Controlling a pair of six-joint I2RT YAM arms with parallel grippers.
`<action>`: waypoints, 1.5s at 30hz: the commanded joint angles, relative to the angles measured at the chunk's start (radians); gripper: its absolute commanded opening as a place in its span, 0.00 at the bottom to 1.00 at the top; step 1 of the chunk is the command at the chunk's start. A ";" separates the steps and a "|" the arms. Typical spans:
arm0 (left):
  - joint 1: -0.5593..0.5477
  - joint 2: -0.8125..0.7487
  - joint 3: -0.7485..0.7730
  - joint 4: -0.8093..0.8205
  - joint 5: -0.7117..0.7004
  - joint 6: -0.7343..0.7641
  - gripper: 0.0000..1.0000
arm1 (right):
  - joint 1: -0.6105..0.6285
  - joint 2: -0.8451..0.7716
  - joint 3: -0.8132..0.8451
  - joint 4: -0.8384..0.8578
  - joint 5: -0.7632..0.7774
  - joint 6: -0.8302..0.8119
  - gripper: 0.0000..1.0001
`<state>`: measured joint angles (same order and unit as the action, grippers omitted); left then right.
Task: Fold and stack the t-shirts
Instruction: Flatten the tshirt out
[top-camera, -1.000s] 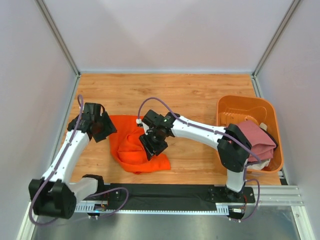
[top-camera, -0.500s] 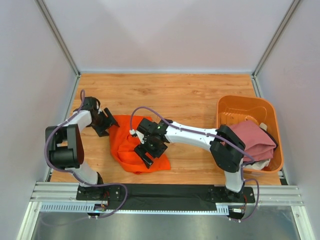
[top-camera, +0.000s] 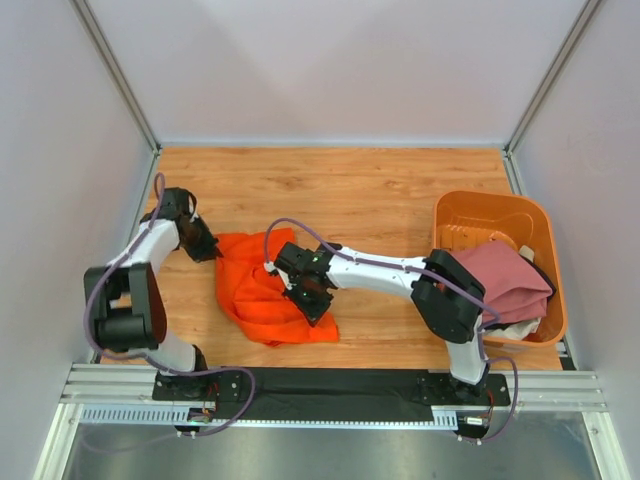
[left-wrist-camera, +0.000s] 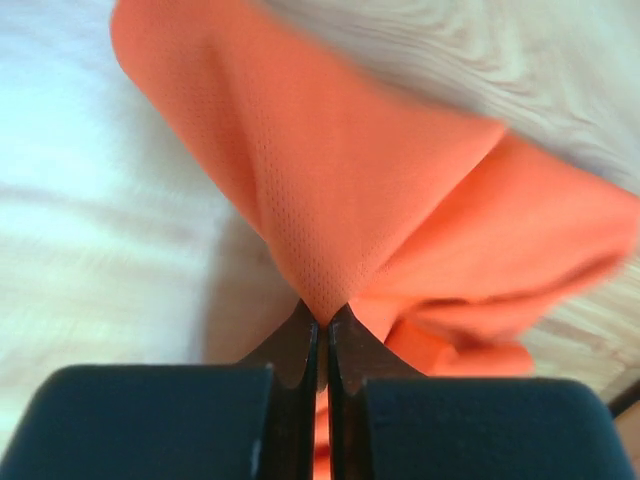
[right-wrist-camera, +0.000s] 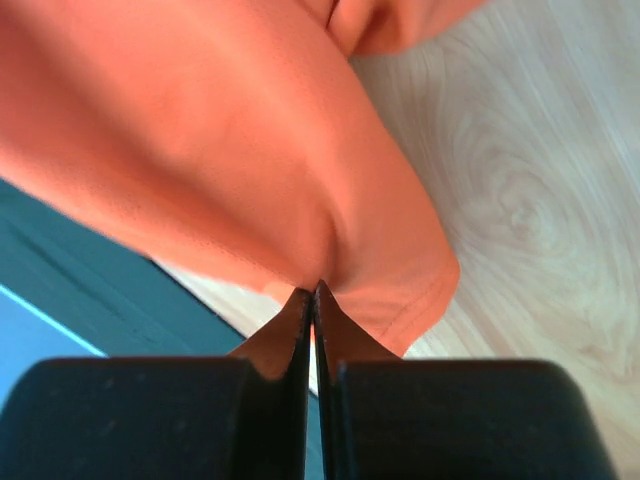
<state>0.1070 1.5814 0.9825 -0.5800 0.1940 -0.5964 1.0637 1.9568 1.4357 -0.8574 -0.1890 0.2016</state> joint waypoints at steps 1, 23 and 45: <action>0.003 -0.256 0.025 -0.110 -0.115 -0.002 0.00 | 0.005 -0.116 0.023 -0.015 0.051 0.054 0.00; -0.153 -0.409 0.714 -0.351 -0.532 0.260 0.00 | -0.426 -0.583 0.111 -0.249 0.022 0.249 0.00; -0.184 -0.188 0.319 -0.233 -0.201 0.153 0.78 | -0.610 -0.228 0.086 -0.162 0.080 0.103 0.79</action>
<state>-0.0753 1.3788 1.4479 -0.9329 -0.1715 -0.3904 0.4259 1.7802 1.6508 -1.1488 -0.0353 0.2943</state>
